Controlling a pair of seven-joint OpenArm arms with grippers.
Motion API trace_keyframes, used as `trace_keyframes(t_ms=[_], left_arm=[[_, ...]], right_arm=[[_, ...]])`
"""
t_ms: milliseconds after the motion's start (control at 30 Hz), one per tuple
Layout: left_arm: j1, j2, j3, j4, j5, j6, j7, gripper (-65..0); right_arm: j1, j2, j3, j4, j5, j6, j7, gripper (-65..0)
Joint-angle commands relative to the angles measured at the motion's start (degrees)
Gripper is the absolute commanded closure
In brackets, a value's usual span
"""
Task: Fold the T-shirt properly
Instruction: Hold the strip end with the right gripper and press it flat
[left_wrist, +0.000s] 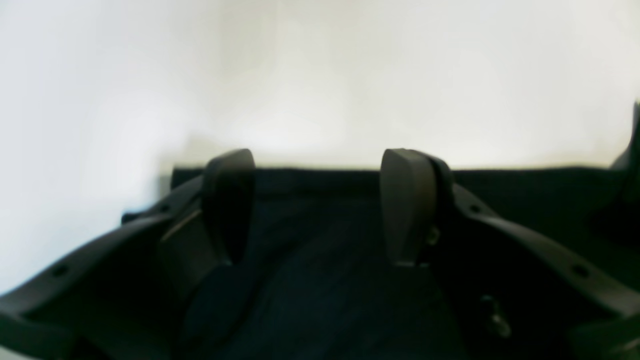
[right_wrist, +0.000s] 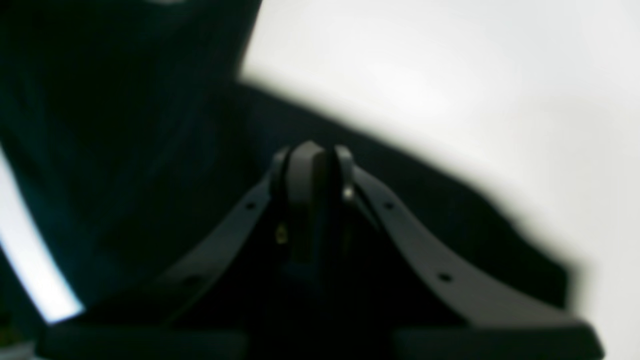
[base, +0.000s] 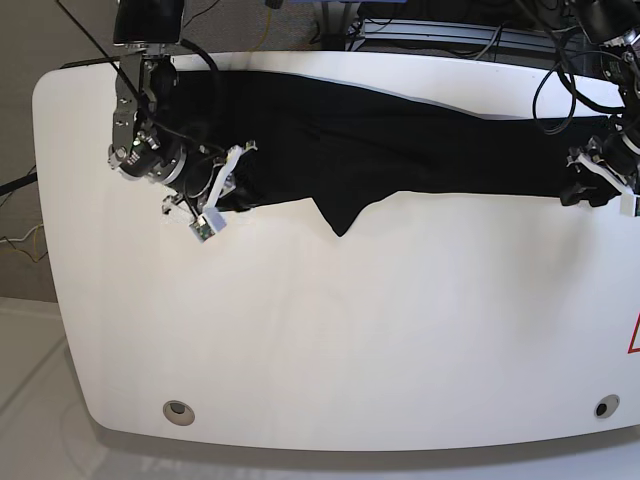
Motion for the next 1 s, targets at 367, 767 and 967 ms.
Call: trace_keyframes(t_ms=[367,767,967], left_arm=[[-0.60,0.36,-1.85,-1.89,-0.34,-0.23,-0.38,-36.4],[-1.82,-0.78,-7.36,-8.56,-0.94,-0.44,-0.44,-36.9],[-2.88,-0.01,-5.68,-10.22,1.08,0.39,-0.68,-36.9]], right_arm=[[2.69,0.24,-0.07,-5.48,-4.37,0.32,3.28,-1.9],[0.97,0.94,-2.43,-6.91,-2.01,0.32,1.95,-3.1],[1.03,0.70,-2.95,-7.62,-1.51,0.32,1.66,-2.4]])
